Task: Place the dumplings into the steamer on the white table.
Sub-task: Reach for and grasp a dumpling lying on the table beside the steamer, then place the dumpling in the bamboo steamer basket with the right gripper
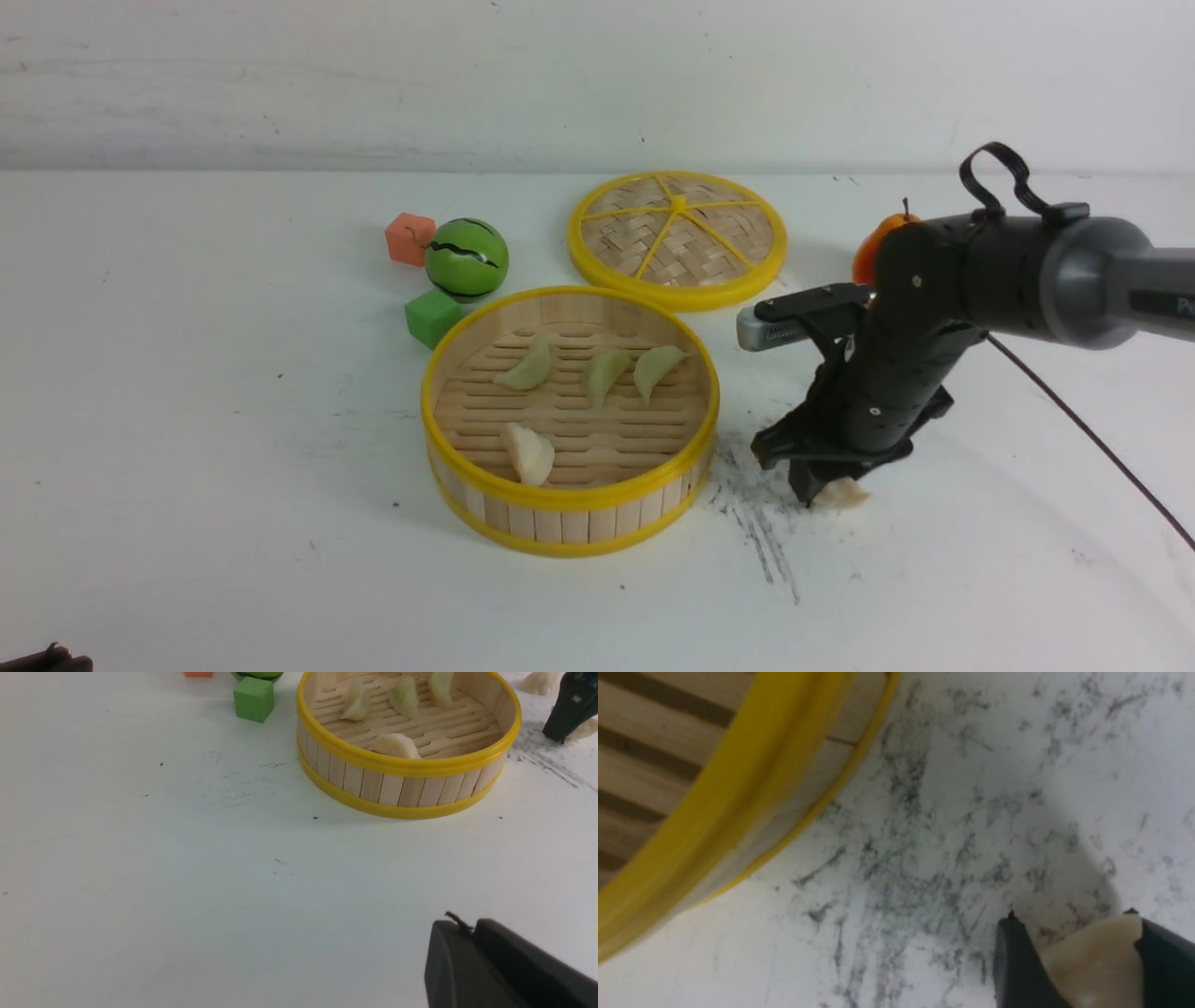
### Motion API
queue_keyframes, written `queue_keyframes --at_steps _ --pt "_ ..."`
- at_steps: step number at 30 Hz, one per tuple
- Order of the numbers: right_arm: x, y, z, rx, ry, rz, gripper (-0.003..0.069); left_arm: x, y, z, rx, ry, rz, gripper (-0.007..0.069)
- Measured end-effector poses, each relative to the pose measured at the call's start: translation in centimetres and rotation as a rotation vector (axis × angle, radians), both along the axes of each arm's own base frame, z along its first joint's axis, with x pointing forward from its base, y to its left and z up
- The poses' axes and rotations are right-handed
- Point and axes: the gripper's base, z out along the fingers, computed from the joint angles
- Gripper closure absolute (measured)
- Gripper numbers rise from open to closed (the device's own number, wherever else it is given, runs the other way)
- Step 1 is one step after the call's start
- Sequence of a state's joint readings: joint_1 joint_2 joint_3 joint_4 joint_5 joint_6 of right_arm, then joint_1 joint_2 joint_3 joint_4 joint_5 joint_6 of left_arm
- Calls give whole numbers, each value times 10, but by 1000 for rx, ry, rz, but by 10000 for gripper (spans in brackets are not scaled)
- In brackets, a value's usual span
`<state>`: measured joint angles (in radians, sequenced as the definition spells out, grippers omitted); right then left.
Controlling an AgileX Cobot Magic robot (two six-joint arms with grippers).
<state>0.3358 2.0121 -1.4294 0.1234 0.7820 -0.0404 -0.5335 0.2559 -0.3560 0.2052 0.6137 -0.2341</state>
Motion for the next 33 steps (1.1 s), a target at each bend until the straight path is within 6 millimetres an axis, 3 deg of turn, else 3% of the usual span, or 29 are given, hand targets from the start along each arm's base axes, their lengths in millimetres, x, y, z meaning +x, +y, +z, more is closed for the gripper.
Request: queue_keyframes --at_steps 5,8,12,14,19,24,28,33 --pt "-5 1 58 69 -92 -7 386 0 0 0 -2 -3 -1 576" --pt "-11 12 96 174 -166 -4 386 0 0 0 -1 -4 -1 575" --pt "-18 39 114 291 -240 53 386 0 0 0 -2 -5 -1 572" --pt "-22 75 106 377 -271 114 386 0 0 0 -2 -5 -1 568" --pt "-18 123 57 395 -304 177 386 0 0 1 0 -7 -1 563" --pt "-10 133 14 356 -274 170 387 0 0 0 2 -2 0 555" --pt "-9 133 12 356 -281 165 349 0 0 0 4 2 1 554" --pt "-10 132 21 360 -296 173 204 0 0 0 4 2 1 550"
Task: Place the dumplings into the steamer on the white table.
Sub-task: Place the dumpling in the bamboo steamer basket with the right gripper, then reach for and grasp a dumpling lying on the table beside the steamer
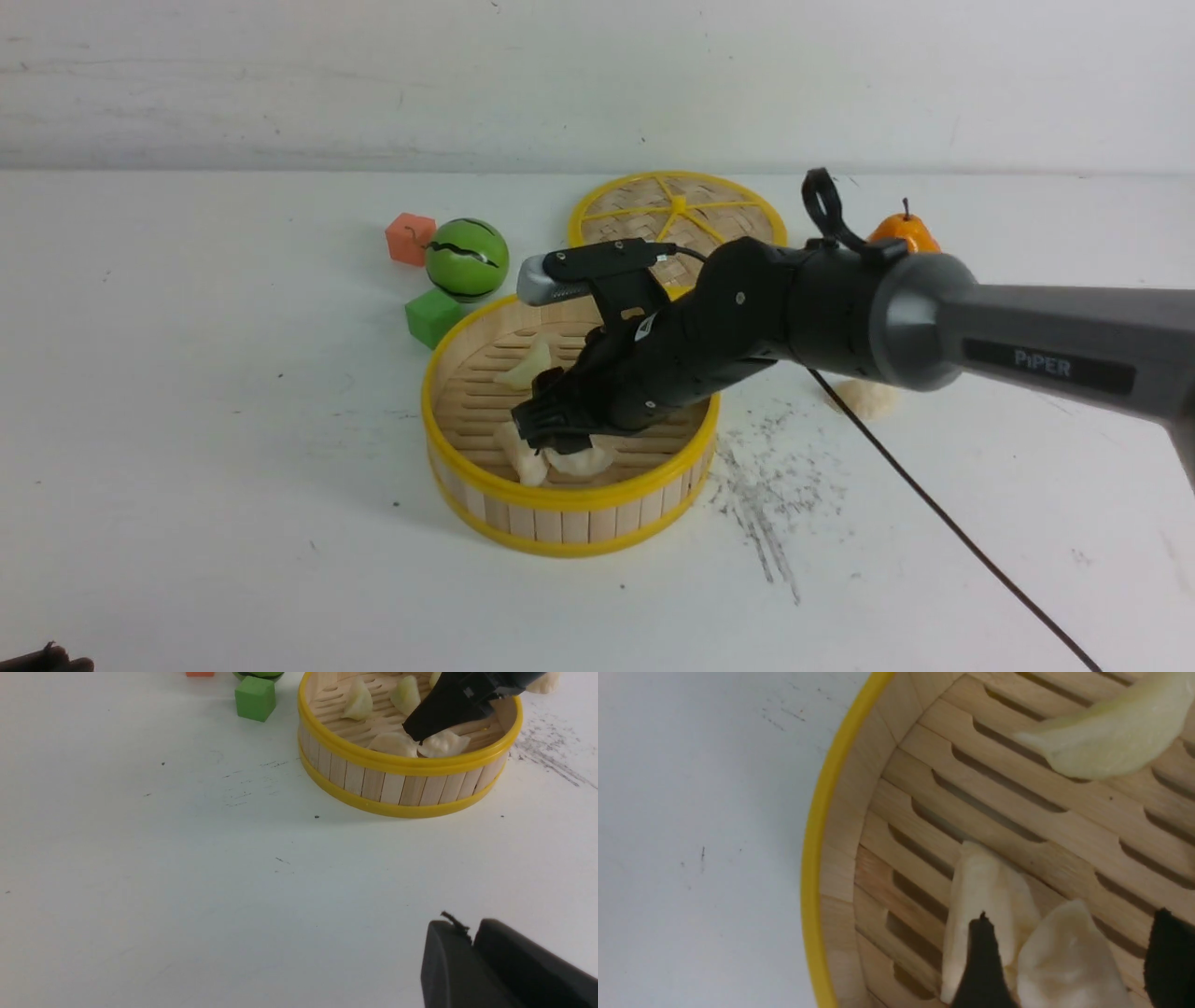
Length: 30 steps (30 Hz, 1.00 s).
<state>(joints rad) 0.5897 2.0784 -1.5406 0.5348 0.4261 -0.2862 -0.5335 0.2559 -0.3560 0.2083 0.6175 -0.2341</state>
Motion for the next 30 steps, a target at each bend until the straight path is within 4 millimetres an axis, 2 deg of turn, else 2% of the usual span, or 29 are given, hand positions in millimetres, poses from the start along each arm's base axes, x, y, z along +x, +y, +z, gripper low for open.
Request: queue_keyframes --at_steps 3,6,9,10,11,12,14,17,20,21,22,24,27,30 --pt "-3 -3 14 -19 -32 26 156 0 0 0 0 0 0 548" --pt "-7 -9 37 -45 -95 55 145 0 0 0 0 0 0 547" --pt "-11 -32 76 -92 -184 67 146 0 0 0 1 1 0 545" --pt "-11 -34 78 -98 -191 66 146 0 0 0 1 1 0 545" --pt "-11 -44 88 -104 -202 49 146 0 0 0 2 2 1 545" --pt "-10 -64 105 -109 -211 4 148 0 0 0 2 2 1 545" --pt "0 -101 115 -133 -179 -87 151 0 0 0 2 2 1 543" --pt "14 -144 104 -181 -82 -180 150 0 0 0 0 -2 0 540" --pt "32 -181 71 -260 28 -211 156 0 0 0 0 -2 0 539" --pt "32 -182 69 -270 28 -201 157 0 0 0 0 -2 0 538" --pt "40 -190 52 -314 35 -160 168 0 0 0 0 -2 0 536" --pt "47 -193 38 -367 -1 -85 186 0 0 0 0 -2 0 536" --pt "56 -191 24 -403 -59 -24 213 0 0 0 -1 -4 -1 533" --pt "65 -190 11 -395 -97 -42 242 0 0 0 -1 -4 -1 533"
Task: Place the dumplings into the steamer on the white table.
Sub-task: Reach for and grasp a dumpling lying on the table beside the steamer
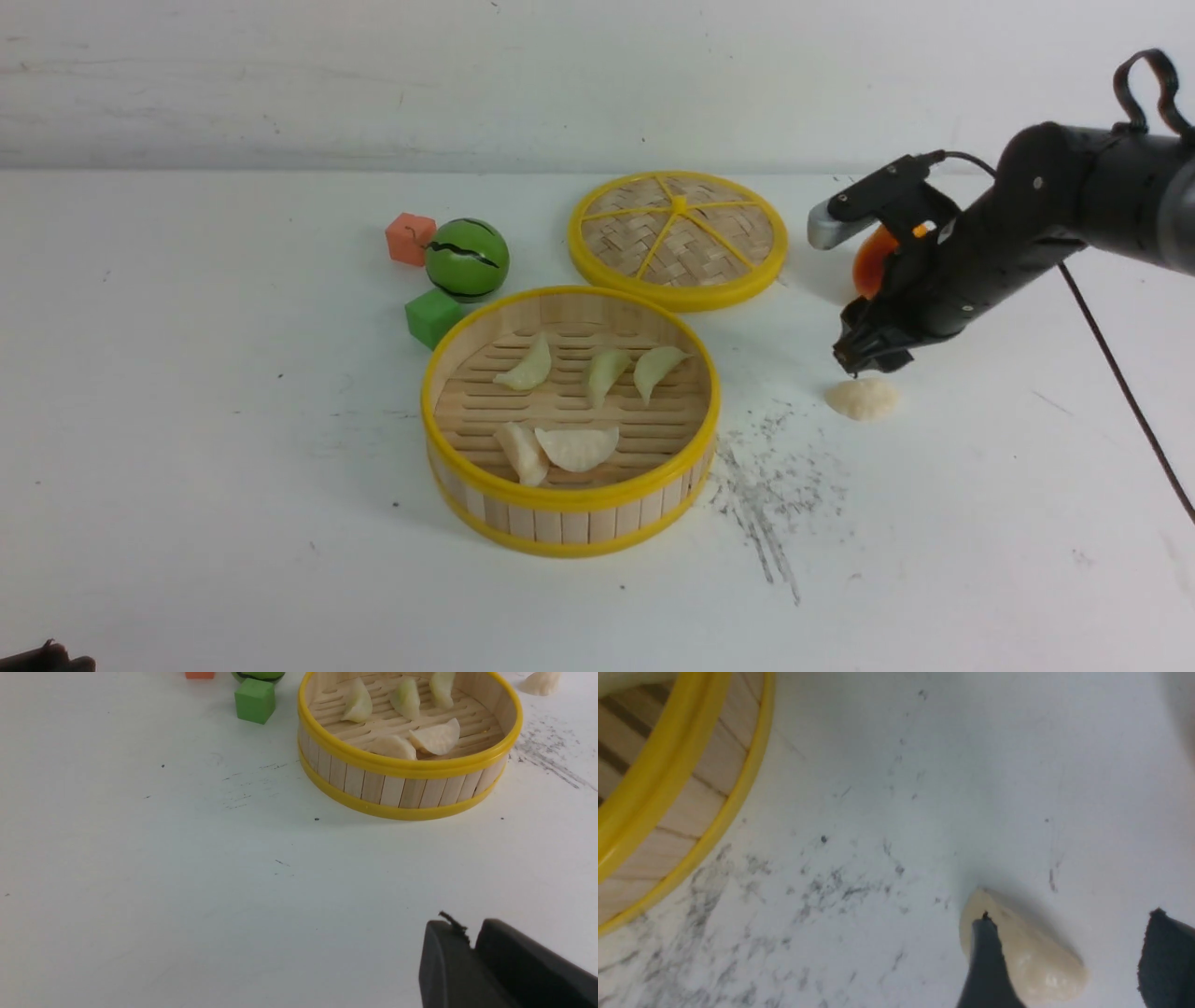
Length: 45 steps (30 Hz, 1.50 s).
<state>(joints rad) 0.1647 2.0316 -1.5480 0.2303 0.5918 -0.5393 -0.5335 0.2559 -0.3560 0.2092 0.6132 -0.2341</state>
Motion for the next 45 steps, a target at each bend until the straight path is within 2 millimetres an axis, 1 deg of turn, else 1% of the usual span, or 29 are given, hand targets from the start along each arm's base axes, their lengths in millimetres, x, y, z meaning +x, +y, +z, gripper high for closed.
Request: queue_keyframes --at_steps 1,3,6,9,10,13,15,17,18,21,23,26,27,29,30,32,33,34,35,36,38,39,41,43,45 --pt "0 0 0 1 -5 -2 242 0 0 0 0 0 0 533" --pt "8 0 -11 17 -35 -41 274 0 0 0 0 0 0 531" --pt "16 -3 -22 75 -43 -147 345 0 0 0 2 -1 0 528" --pt "17 -6 -29 106 -19 -218 426 0 0 0 2 -1 0 525" --pt "17 -8 -32 105 -5 -235 465 0 0 0 3 -2 1 524" --pt "14 -10 -37 86 47 -250 537 0 0 0 3 -3 0 523" --pt "9 -12 -38 69 108 -250 573 0 0 0 3 -3 0 523" --pt "1 -12 -35 53 186 -242 596 0 0 0 3 -2 1 523" --pt "-2 -12 -33 49 206 -239 599 0 0 0 4 -2 1 523" --pt "-10 -11 -16 46 219 -223 592 0 0 0 3 -3 1 523" --pt "-15 -8 3 35 183 -179 563 0 0 0 3 -4 0 523" --pt "-21 -6 21 5 157 -96 475 0 0 0 2 -6 0 522" --pt "-22 -7 21 0 159 -88 459 0 0 0 2 -6 0 521" --pt "-25 -6 19 -23 189 -46 344 0 0 1 1 -8 -1 517" --pt "-25 -6 15 -30 203 -39 308 0 0 1 0 -8 -1 515" --pt "-22 -6 5 -40 226 -32 237 0 0 1 0 -9 -1 515" --pt "-21 -6 -4 -44 243 -30 204 0 0 1 0 -9 -1 514" --pt "-19 -6 -12 -48 258 -29 189 0 0 1 0 -9 -1 513" --pt "-18 -6 -16 -49 269 -29 186 0 0 1 0 -9 -1 513" --pt "-17 -5 -25 -48 290 -30 191 0 0 1 0 -9 -1 513" --pt "-16 -4 -34 -45 314 -31 230 0 0 1 0 -9 -1 512" --pt "-16 -4 -37 -42 326 -32 274 0 0 1 0 -9 -1 512" --pt "-18 -3 -37 -26 344 -35 416 0 0 1 0 -9 -1 512" --pt "-19 -2 -35 -11 356 -38 447 0 0 1 1 -9 -1 512" --pt "-23 1 -30 29 394 -40 437 0 0 1 1 -9 -1 512"
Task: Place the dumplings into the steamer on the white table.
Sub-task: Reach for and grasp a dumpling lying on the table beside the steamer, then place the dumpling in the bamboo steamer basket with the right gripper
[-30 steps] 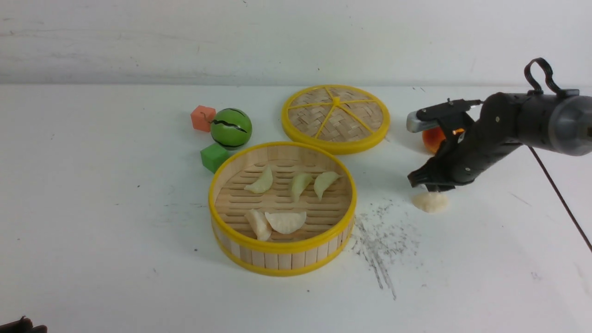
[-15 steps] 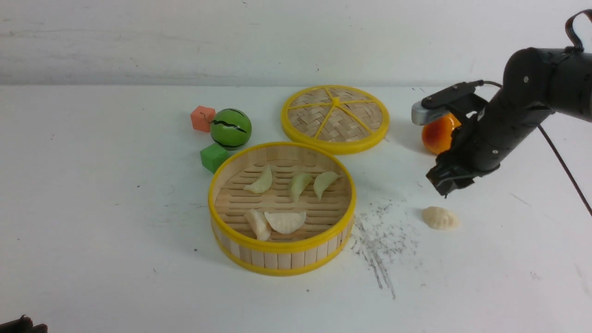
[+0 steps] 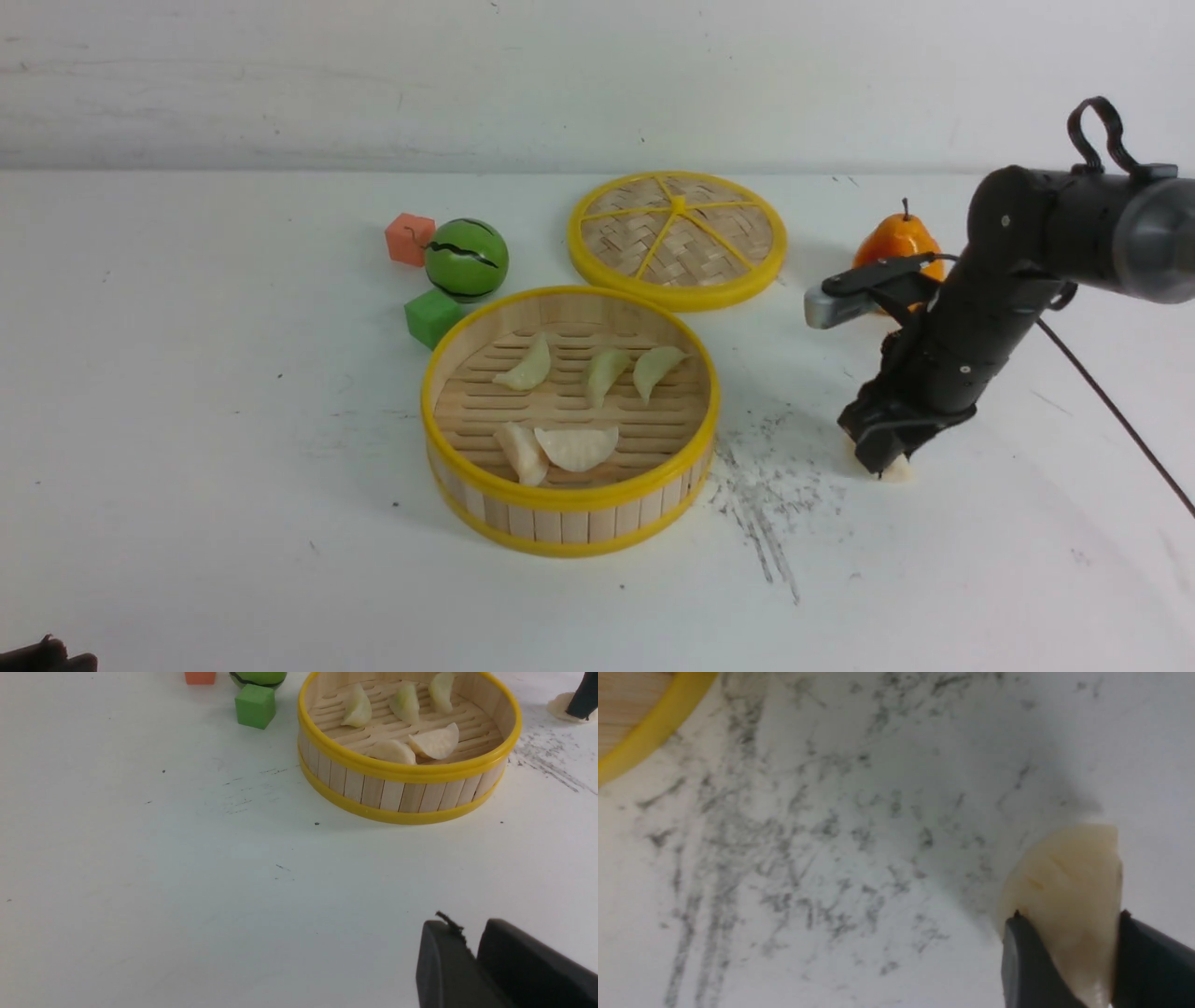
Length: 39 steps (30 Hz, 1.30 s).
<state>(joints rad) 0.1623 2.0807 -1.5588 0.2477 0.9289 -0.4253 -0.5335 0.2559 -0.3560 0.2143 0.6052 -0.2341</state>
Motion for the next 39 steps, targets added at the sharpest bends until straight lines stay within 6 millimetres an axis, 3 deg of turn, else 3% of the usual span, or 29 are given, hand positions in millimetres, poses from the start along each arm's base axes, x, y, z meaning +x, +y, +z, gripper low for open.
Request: queue_keyframes --at_steps 4,7,9,10,11,12,13,15,19,23,32,39 --pt "-3 11 34 142 -15 -47 437 0 0 0 0 0 0 510" --pt "-7 30 75 297 -80 -64 437 0 0 0 0 0 0 506" --pt "-14 58 97 396 -129 -38 437 0 0 0 0 0 0 504" --pt "-14 59 98 402 -133 -41 437 0 0 0 0 0 0 504" --pt "-20 81 103 434 -161 -1 437 0 0 0 0 0 0 503" --pt "-24 97 101 435 -174 34 437 0 0 0 0 0 0 502" --pt "-24 100 100 435 -176 40 437 0 0 0 0 0 0 502" --pt "-26 129 79 407 -183 89 437 0 0 0 1 -1 0 502" --pt "-24 149 44 328 -178 138 437 0 0 0 1 -1 0 502" --pt "-20 150 29 286 -177 141 437 0 0 0 1 -1 0 502" --pt "-17 147 27 249 -185 100 431 0 0 0 1 -1 0 497" --pt "-17 145 26 237 -171 50 323 0 0 0 1 0 0 493"
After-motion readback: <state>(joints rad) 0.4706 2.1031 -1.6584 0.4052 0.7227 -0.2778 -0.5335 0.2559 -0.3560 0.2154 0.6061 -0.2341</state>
